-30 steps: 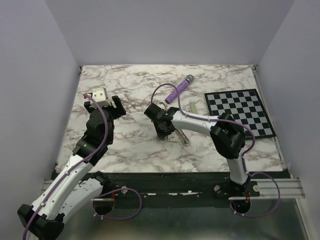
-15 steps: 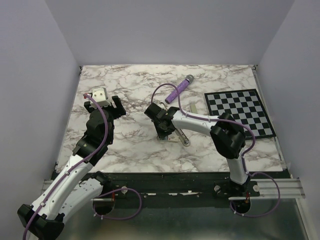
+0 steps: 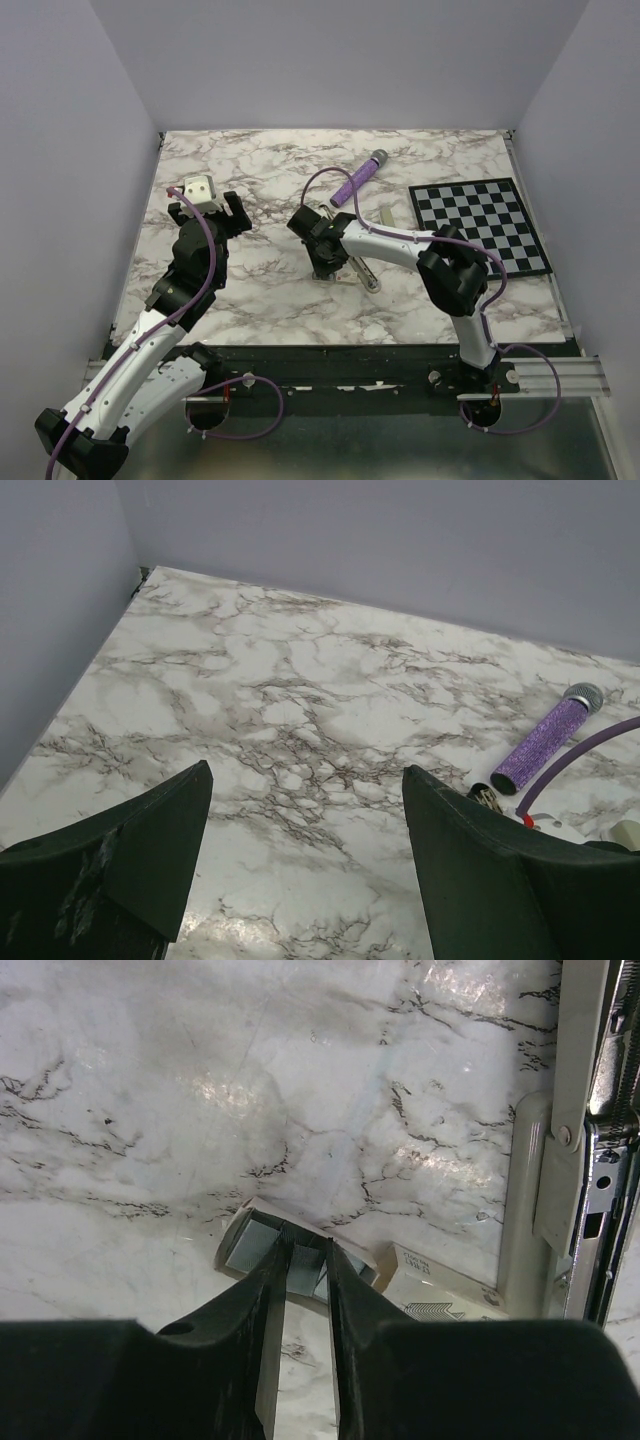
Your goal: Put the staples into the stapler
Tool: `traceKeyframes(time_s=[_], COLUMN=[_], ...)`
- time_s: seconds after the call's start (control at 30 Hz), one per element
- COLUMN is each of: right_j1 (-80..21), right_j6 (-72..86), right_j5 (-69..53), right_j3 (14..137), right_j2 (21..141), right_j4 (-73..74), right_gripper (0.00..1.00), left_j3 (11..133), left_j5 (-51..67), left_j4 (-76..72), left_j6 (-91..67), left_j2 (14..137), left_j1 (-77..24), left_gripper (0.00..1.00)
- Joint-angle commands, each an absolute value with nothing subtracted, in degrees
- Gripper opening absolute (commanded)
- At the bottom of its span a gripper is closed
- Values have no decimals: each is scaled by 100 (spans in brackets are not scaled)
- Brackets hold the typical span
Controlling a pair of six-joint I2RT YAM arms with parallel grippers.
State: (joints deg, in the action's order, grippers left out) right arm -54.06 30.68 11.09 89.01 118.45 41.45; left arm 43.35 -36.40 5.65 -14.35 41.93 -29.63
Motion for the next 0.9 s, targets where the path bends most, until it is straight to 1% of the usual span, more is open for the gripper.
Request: traceKeyframes(time_s=[0.0, 0.07, 0.1, 0.23, 0.4, 0.57, 0.73, 0.83, 0.87], right_j1=[-5449, -5440, -5449, -5449, -5440, -5449, -5440, -5440, -5440], right_j6=[3155, 3147, 3146, 3094, 2971, 2892, 2909, 2927, 2935], right_j5=[1063, 1072, 1081, 1029, 958, 1010, 1037, 932, 914], right_j3=[9079, 9070, 9070, 9044, 8939, 8886, 9009, 9000, 9009], right_j2=[12041, 12032, 12024, 11918, 11690, 11549, 11759, 11874, 11891], right_j4=[4403, 4412, 4412, 4342, 4175, 4122, 4324, 4342, 4368], right_gripper=[29, 28, 24, 18, 16, 16, 21, 22, 24], left_j3=[4298, 4298, 4298, 4298, 4298, 4298, 4298, 4298, 4298], left_j5=[-3568, -3568, -3560, -3551, -3551, -3551, -3551, -3568, -3568], left_j4=[510, 510, 510, 510, 510, 510, 510, 510, 510], left_j6=[-1406, -1415, -1406, -1415, -1415, -1415, -1415, -1406, -1398], left_j2=[4192, 4192, 4192, 4201, 4201, 4201, 4219, 4210, 4219], left_j1=[-2918, -2918, -2918, -2918, -2918, -2918, -2918, -2918, -2918], left_gripper=[85, 85, 85, 85, 85, 85, 85, 85, 85])
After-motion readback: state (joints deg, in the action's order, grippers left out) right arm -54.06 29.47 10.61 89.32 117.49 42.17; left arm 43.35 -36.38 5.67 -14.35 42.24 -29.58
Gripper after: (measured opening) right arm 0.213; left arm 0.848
